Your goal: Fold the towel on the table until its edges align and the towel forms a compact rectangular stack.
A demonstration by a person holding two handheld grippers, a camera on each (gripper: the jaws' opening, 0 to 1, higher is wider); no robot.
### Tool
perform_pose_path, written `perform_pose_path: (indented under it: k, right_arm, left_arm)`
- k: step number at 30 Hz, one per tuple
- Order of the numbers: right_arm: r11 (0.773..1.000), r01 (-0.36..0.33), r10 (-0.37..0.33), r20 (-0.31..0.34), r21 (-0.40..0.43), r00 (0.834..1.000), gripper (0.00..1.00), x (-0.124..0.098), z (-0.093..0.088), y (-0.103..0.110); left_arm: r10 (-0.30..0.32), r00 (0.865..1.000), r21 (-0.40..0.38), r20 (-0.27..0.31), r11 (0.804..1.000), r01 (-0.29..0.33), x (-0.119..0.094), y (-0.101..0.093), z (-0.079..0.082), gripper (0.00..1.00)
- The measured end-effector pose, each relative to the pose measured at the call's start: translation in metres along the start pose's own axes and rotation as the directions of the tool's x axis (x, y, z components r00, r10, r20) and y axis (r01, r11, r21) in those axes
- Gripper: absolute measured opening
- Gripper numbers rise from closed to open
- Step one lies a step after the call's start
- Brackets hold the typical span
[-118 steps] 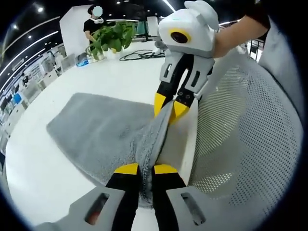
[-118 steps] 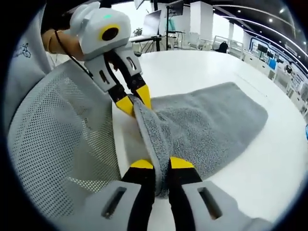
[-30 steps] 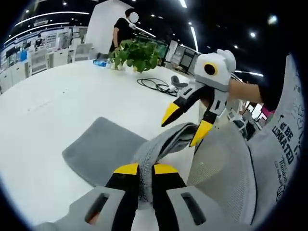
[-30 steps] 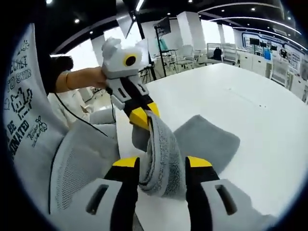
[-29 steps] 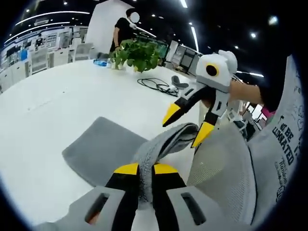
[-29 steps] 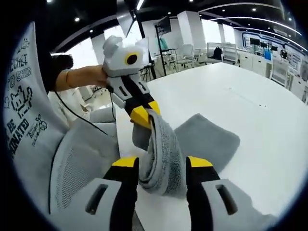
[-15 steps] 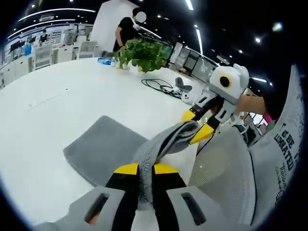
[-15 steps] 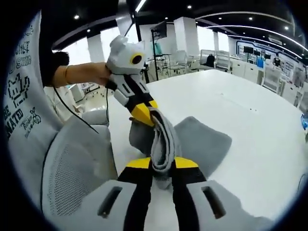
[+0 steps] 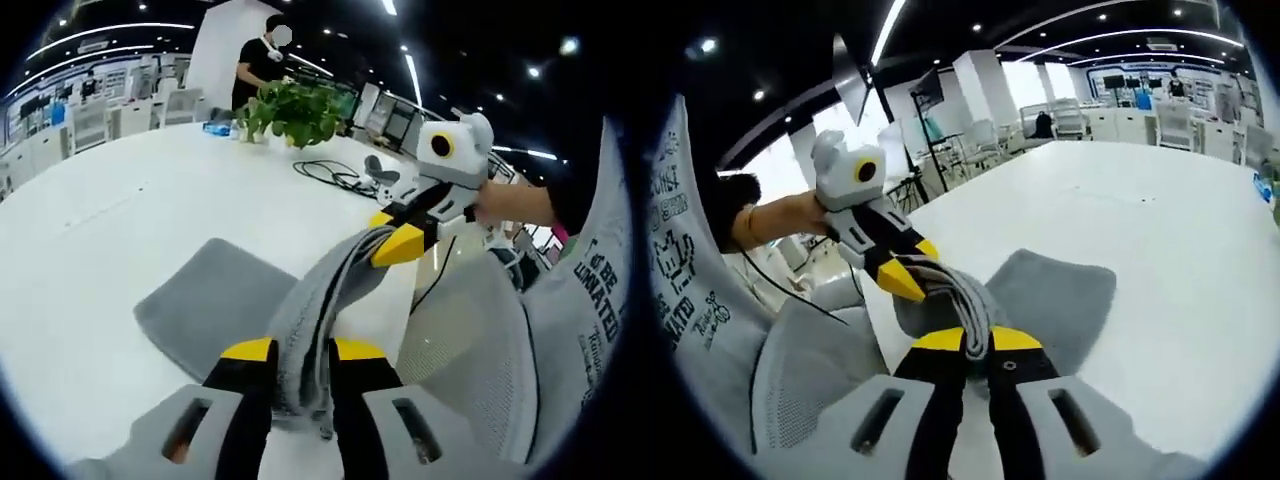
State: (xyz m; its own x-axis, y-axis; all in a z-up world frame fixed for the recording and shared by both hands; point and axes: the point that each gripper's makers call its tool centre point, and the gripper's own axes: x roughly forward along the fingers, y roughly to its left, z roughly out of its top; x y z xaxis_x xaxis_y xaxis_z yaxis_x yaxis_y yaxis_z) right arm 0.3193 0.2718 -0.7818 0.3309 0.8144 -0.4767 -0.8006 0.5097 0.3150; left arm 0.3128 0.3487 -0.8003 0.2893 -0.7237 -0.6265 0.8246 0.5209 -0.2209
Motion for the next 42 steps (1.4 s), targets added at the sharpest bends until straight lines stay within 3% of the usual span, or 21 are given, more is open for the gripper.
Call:
perform_pose_path:
  k: [4, 8, 17, 20, 26, 36, 42]
  right_arm:
    - [1.000, 0.006, -0.006, 0.002, -0.003, 1.000, 0.05, 0.000, 0.002, -0.001]
    - [1.000, 0.013, -0.013, 0.003, -0.004, 1.000, 0.05, 0.001, 0.004, -0.003]
    - [1.000, 0.019, -0.019, 0.003, 0.002, 1.000, 0.06, 0.002, 0.007, -0.005]
    - [1.000, 0.020, -0.020, 0.003, 0.001, 1.000, 0.06, 0.001, 0.008, -0.005]
    - [1.000, 0.015, -0.015, 0.006, -0.003, 1.000, 0.06, -0.004, 0.012, -0.001]
    - [0.999, 0.016, -0.015, 0.015, -0.049, 1.000, 0.06, -0.013, 0.023, 0.003]
    - [0.997, 0.024, -0.023, 0.021, -0.073, 1.000, 0.06, -0.013, 0.032, 0.000]
  left_arm:
    - [0.011, 1.000, 0.029, -0.009, 1.000, -0.011, -0.001, -0.009, -0.004, 0.29]
    - [0.081, 0.996, 0.120, -0.043, 0.990, -0.075, -0.004, -0.008, -0.015, 0.35]
    - [0.182, 0.981, 0.196, -0.068, 0.966, -0.166, -0.006, 0.006, -0.029, 0.31]
    - [0.200, 0.979, 0.186, -0.040, 0.964, -0.190, -0.008, 0.012, -0.025, 0.22]
    - [0.182, 0.983, 0.179, 0.025, 0.966, -0.184, -0.015, 0.011, -0.010, 0.15]
    - [0.177, 0.978, 0.112, 0.112, 0.975, -0.190, -0.027, 0.012, 0.009, 0.12]
    - [0.206, 0.965, 0.065, 0.165, 0.974, -0.219, -0.030, 0.022, 0.021, 0.11]
